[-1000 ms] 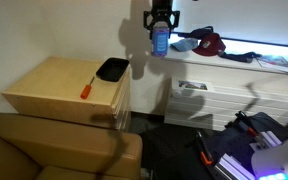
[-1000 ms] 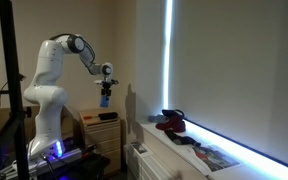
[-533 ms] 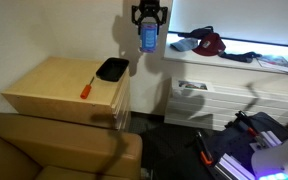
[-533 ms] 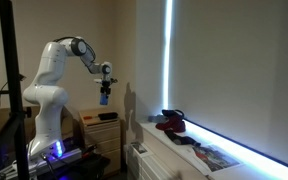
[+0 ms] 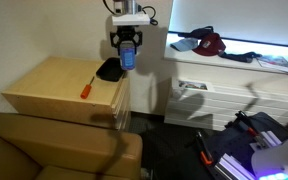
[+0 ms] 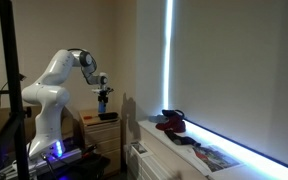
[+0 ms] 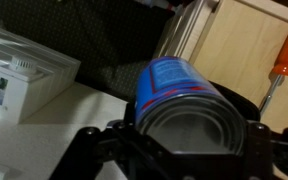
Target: Pick up the object from the shelve and put it on the black tray on the left
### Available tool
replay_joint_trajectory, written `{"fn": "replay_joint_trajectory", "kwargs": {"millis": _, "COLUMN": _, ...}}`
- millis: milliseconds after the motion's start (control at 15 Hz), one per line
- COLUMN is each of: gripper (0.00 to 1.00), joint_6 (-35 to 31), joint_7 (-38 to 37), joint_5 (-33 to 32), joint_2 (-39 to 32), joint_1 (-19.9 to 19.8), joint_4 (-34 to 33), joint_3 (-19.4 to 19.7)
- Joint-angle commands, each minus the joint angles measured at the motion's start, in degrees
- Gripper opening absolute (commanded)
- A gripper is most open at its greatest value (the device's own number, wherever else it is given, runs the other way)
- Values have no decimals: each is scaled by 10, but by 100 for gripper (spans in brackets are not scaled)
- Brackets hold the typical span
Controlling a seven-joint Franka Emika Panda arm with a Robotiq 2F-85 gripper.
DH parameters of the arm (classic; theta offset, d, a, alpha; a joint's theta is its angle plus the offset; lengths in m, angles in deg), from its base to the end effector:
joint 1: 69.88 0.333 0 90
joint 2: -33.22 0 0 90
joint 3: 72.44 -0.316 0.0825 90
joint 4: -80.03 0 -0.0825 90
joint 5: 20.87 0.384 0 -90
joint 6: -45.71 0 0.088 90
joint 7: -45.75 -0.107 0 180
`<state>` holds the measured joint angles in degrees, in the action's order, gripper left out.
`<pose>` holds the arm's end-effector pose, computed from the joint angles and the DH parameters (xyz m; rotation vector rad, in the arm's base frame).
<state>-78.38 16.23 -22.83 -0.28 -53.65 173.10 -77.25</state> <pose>0.6415 0.2378 0.2789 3.1323 -0.2215 -0.0708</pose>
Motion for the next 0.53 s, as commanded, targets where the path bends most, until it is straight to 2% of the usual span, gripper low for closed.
{"fn": "replay_joint_trajectory", "kwargs": {"millis": 0, "gripper": 57, "joint_6": 9, "joint_7": -22, "joint_5": -35, "joint_2": -90, "joint_1": 38, "joint_4": -143, "joint_3": 27}}
{"fn": "replay_joint_trajectory", "kwargs": {"millis": 133, "gripper": 57, "joint_6": 22, "joint_7": -32, "joint_5": -33, "joint_2": -132, "joint_1": 48, "joint_4": -209, "joint_3": 35}}
{"fn": "replay_joint_trajectory", "kwargs": {"millis": 200, "gripper": 57, "joint_6": 0, "joint_7": -23, "joint_5": -22, "joint_2": -92, "joint_1": 43, "joint_4": -131, "joint_3": 28}}
{"fn": "replay_joint_trajectory", "kwargs": {"millis": 267, "gripper": 82, "joint_6": 0, "joint_7": -24, "joint_5": -22, "joint_2": -107, "joint_1": 46, "joint_4": -150, "joint_3": 30}}
{"fn": "replay_joint_trajectory", "kwargs": {"millis": 467, "gripper": 82, "joint_6": 0, "joint_7": -24, "joint_5": -21, "joint_2": -111, "joint_1": 46, "joint_4": -145, "joint_3": 30}}
